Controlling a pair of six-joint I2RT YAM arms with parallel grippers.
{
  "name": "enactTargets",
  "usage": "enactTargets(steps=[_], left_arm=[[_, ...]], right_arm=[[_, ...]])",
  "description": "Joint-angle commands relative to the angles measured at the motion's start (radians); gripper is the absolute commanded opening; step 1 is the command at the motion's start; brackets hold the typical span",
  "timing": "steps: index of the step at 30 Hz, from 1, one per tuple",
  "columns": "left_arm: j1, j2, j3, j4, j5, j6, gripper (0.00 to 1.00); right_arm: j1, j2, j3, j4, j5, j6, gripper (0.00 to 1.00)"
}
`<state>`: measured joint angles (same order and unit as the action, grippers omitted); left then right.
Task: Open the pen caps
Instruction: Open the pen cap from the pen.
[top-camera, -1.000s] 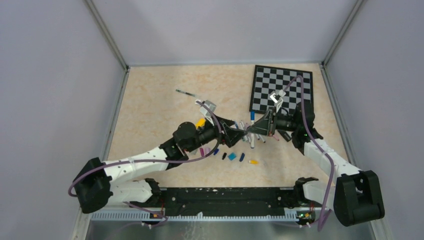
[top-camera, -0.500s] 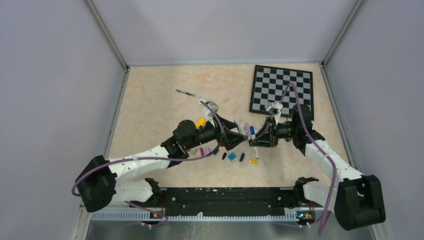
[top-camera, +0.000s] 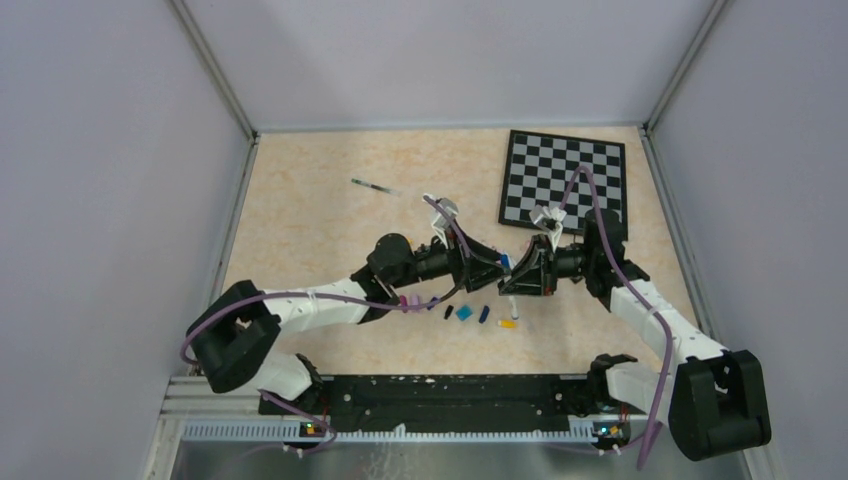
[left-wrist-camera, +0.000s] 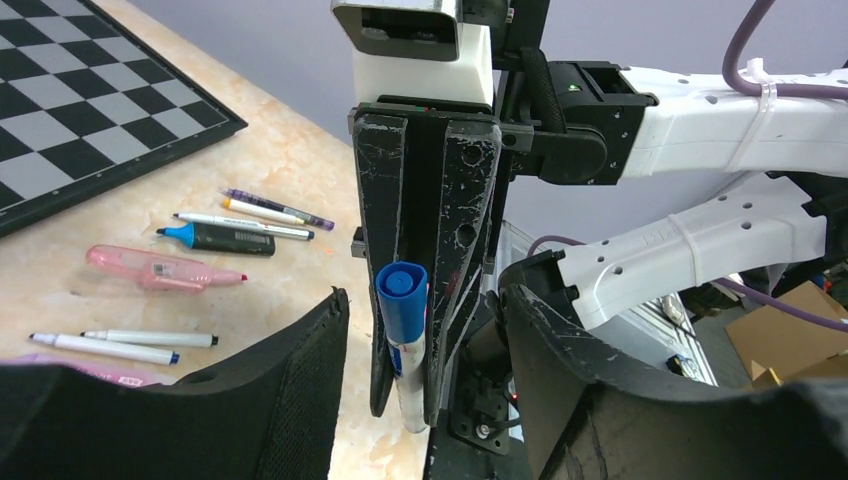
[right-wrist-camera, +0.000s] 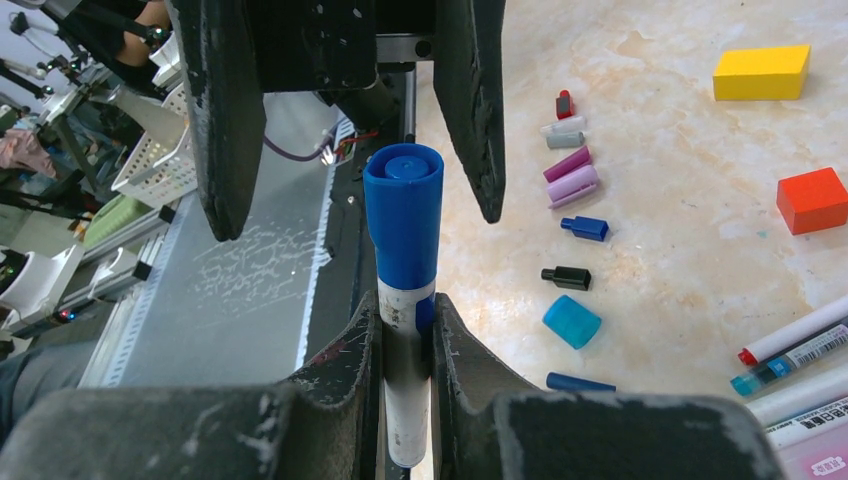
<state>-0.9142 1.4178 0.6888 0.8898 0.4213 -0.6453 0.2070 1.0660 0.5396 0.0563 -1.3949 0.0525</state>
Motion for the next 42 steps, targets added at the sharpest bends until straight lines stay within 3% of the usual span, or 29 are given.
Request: enactTargets(steps=[1,9,29,36,42], left_arm=[[0.002,0.026,0.041,0.129,0.045,-0.04,0.61],[0.003,0.057,0.061,0.132,0.052,-0.05,0.47],[0.001,0.098,0.09,0.132,0.094,-0.077,0.33],[0.002,0.104,0.126,0.133,0.107,-0.067,0.01],[0.066,0.019,0.186,0.077,-0.001,-0.037,0.0]], right_arm=[[-0.001,-0.025,0.021,0.036,-0.034,-0.013,0.0],[-0.001,-0.023,0.02,0.048,-0.037,-0.001,0.0],[0.001,-0.021,0.017,0.067,-0.041,0.021,0.0],[0.001,-0.021,0.014,0.071,-0.044,0.024,0.0],[0.0,-0.021,-0.008,0.063,-0.042,0.015,0.0]])
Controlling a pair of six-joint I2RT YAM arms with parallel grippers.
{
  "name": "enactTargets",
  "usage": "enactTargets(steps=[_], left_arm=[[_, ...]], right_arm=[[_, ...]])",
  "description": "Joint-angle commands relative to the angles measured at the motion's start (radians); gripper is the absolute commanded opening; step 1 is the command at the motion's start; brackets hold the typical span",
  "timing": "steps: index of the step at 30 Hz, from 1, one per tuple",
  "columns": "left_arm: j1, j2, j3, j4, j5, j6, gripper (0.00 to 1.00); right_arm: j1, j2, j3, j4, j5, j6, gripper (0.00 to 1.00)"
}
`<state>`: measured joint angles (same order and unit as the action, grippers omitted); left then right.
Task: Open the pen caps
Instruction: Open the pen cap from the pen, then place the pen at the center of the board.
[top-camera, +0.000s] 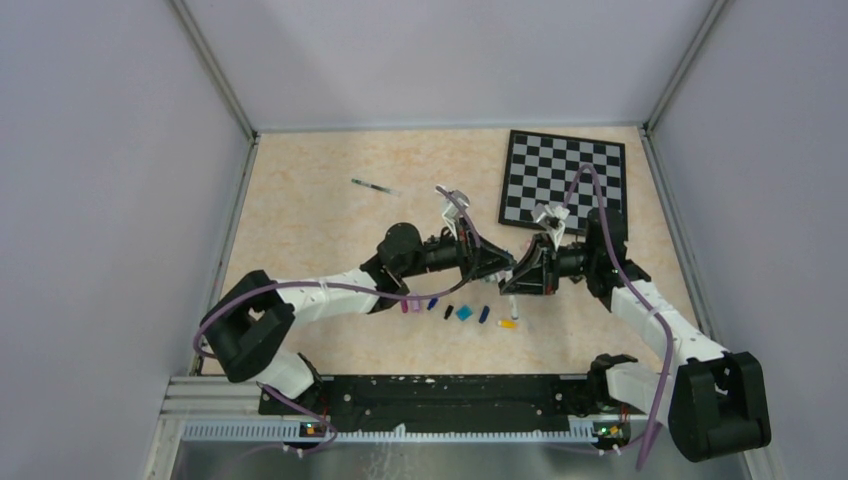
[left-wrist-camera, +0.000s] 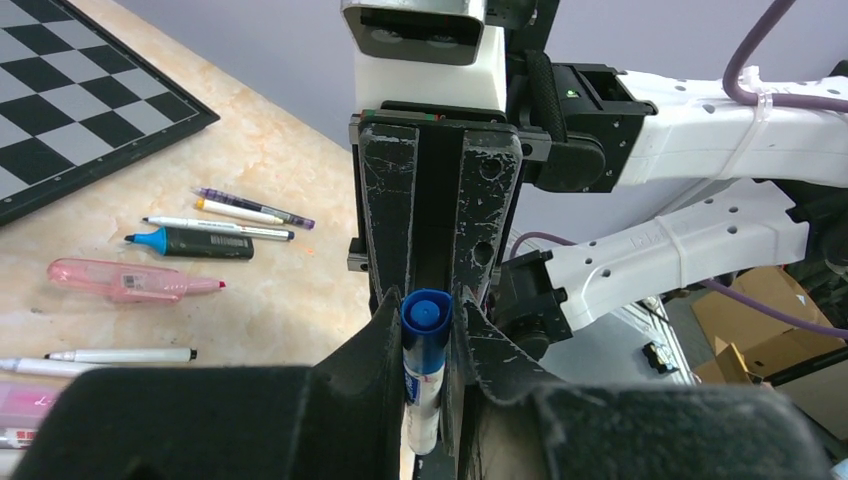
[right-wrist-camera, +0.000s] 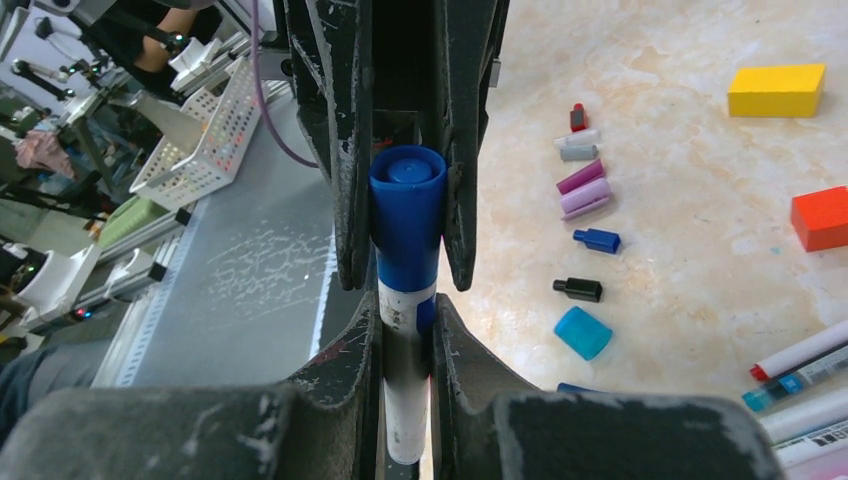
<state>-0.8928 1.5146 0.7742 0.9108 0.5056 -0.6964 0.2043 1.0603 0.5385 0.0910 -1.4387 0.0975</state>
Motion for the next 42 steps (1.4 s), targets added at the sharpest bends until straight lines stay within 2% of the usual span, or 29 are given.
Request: enactTargets(steps=[1,7,11,15,21,25,29,36,42], left_arm=[[0.066,-0.096,0.109,0.053,-0.117,0.017,0.0],[0.182,-0.121,0.237,0.049,-0.197,0.024,0.0],[0.203,-0.116,0.303,0.065,-0.221,0.044,0.0],[0.208,-0.126,0.301,0.066,-0.204,0.04,0.0],[0.259,-0.189,0.13,0.054,-0.07,-0.058,0.0],[0.278,-0.245,-0.025,0.02,0.015,-0.109,0.0],[0.278,-0.299,-0.128,-0.05,0.073,-0.111,0.0],[0.273,-0.381,-0.252,-0.15,0.108,-0.069,0.0],[0.272,-0.407,-0.338,-0.136,0.111,-0.06,0.0]], right_arm=[[0.002,-0.014,-0.012,0.027,0.002,-0.031,0.0],[0.004,-0.004,-0.022,0.011,0.02,-0.034,0.0],[0.004,0.001,-0.03,0.008,0.03,-0.034,0.0],[-0.004,-0.003,-0.006,-0.054,0.054,-0.085,0.0],[-0.138,-0.057,0.063,-0.298,0.2,-0.327,0.0],[-0.256,-0.085,0.115,-0.457,0.391,-0.497,0.0],[-0.389,-0.07,0.159,-0.546,0.54,-0.581,0.0],[-0.625,0.123,0.332,-0.808,0.707,-0.775,0.0],[-0.679,0.33,0.475,-0.915,0.905,-0.892,0.01]])
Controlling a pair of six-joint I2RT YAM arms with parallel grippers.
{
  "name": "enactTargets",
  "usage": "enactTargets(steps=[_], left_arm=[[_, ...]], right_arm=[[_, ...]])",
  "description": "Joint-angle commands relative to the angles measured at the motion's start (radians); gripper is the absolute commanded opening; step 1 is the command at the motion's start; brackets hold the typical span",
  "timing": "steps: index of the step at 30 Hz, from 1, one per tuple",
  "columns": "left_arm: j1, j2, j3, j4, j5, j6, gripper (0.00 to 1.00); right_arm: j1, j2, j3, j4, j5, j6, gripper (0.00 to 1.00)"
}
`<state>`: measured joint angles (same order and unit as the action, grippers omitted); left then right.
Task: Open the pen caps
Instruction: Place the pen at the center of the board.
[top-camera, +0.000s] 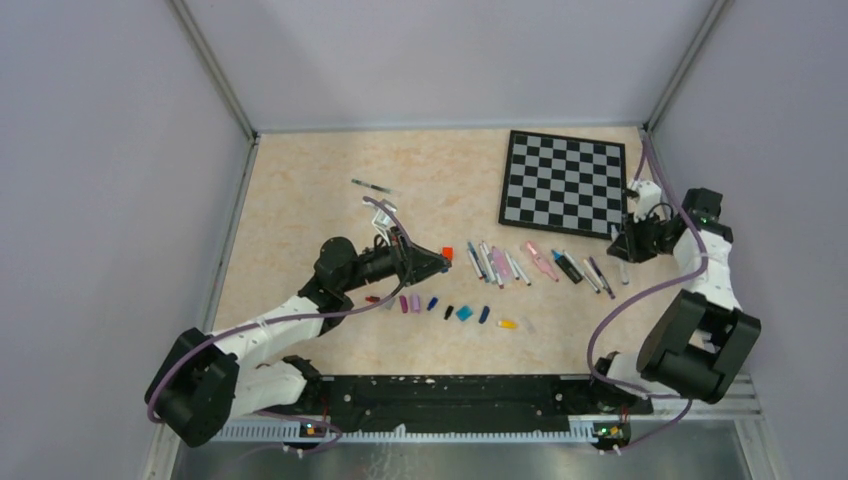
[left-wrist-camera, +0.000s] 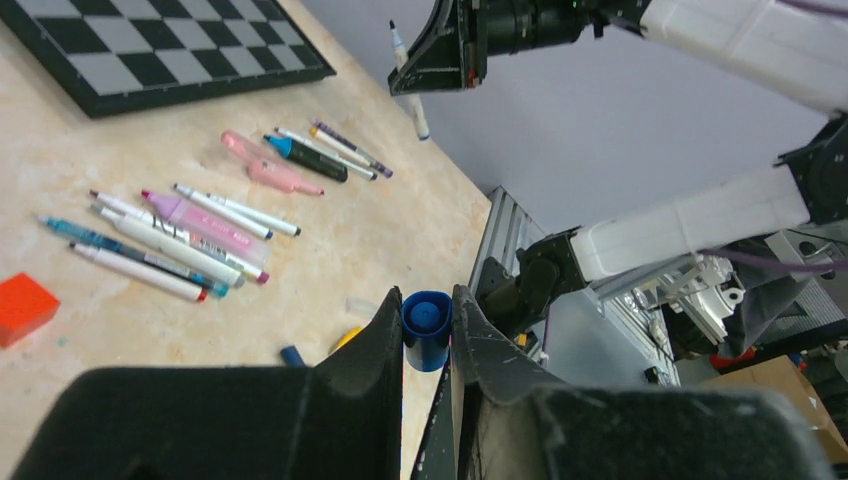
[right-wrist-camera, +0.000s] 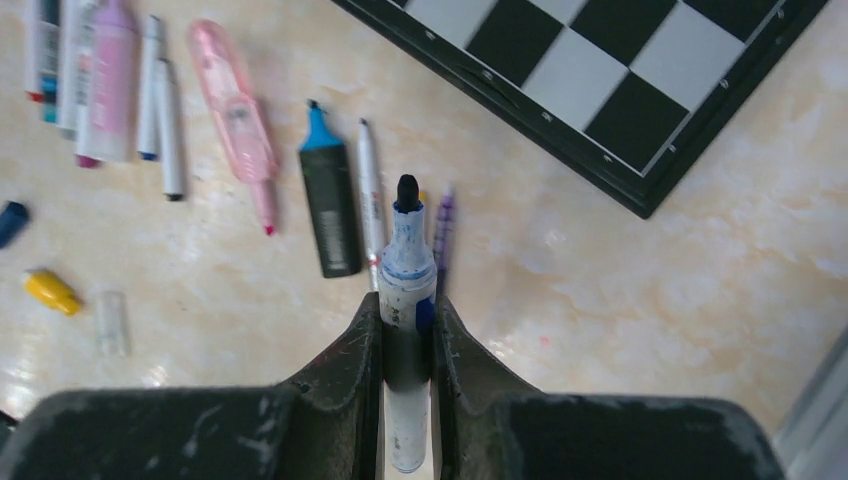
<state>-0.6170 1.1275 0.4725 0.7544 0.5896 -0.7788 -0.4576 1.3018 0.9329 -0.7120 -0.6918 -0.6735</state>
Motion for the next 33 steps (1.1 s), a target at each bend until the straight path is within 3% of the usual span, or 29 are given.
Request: enactTargets(steps=[1,19,33], left_arm=[[-0.005,-0.019,-0.04,0.018,0.034,0.023,0.0],[-0.006,-0.047,-0.054,-0.035,0.044,0.062,0.0],[-0.01,-0.046,-0.038,-0.046,0.061,0.063,0.0]], right_arm=[[-0.02,0.111,0.093,-0.114,0.177,-0.126,0.02],[-0.024,0.424,0.178,-0.061,0.17,-0.04,0.13],[-0.025,0.443,0.177,-0.045,0.165,-0.015,0.31]])
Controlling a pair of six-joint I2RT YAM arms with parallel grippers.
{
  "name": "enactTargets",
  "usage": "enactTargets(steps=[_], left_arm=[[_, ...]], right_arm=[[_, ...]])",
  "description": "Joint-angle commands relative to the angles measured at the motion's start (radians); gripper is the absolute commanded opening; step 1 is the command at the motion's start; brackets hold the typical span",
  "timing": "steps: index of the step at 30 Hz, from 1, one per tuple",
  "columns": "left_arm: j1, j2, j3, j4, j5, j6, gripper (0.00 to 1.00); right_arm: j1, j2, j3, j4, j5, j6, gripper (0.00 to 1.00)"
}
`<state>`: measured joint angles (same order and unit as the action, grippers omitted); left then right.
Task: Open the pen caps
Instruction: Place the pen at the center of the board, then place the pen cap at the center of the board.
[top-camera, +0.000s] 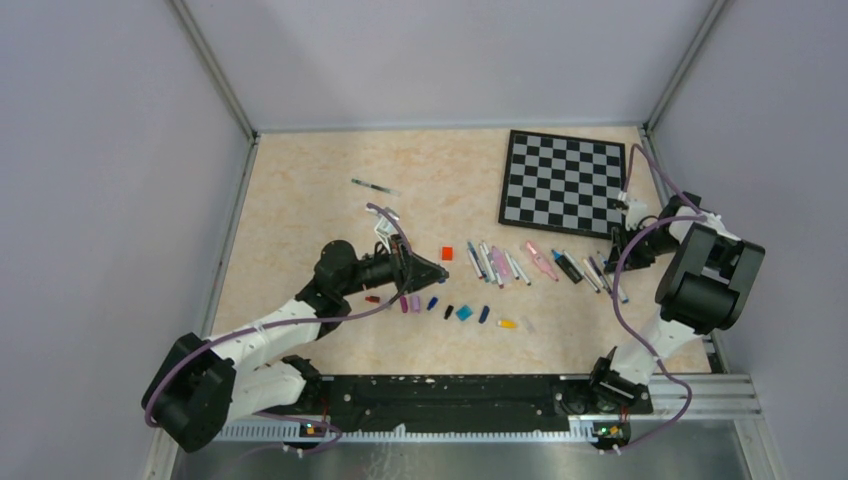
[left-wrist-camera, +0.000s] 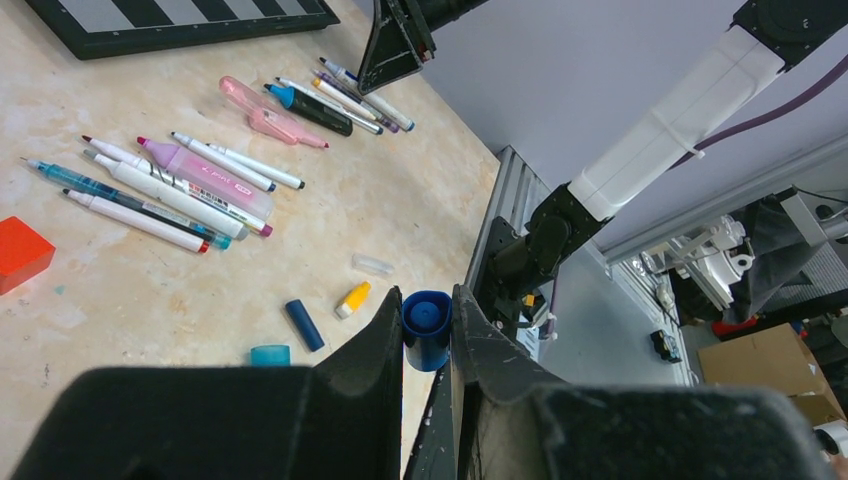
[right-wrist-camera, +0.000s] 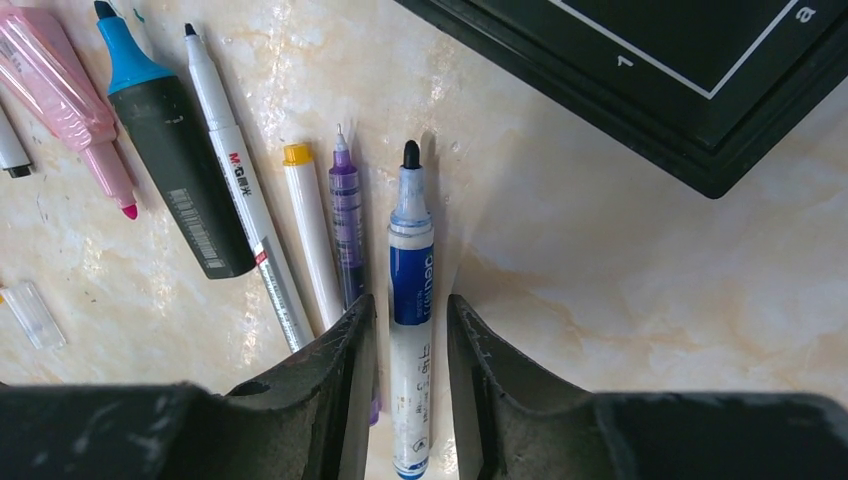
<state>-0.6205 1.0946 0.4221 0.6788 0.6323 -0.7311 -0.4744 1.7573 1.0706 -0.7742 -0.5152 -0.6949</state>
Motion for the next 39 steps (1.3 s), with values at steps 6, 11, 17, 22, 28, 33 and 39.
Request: enactTargets(steps=[6,11,17,22,28,33,39], left_arm=[[-0.029,-0.009,0.029,0.016,0.017,0.033,0.0],[-0.064,0.008,0.049,-0.004,0.002,0.05,0.0],[-0.107,0.037,0.067,-0.006,-0.019,0.062,0.0],[-0.149,0.078,0.095,-0.008,-0.029,0.075,0.0],[-0.205,0.147,0.137,-0.011,-0.04,0.091,0.0],[-0.262,0.217,0.186,-0.031,-0.052,0.116,0.0],[-0.338,0.345,0.291,-0.095,-0.091,0.163,0.0]], right_arm=[[-0.007,-0.059,0.045,0.009,-0.024,0.008,0.32],[-0.007,-0.096,0.068,-0.025,-0.044,-0.007,0.33],[-0.007,-0.121,0.089,-0.054,-0.071,-0.023,0.33],[-0.007,-0.136,0.106,-0.072,-0.086,-0.032,0.33],[-0.007,-0.154,0.111,-0.072,-0.083,-0.037,0.33],[-0.007,-0.159,0.108,-0.069,-0.081,-0.037,0.33],[-0.007,-0.177,0.097,-0.078,-0.108,-0.033,0.33]])
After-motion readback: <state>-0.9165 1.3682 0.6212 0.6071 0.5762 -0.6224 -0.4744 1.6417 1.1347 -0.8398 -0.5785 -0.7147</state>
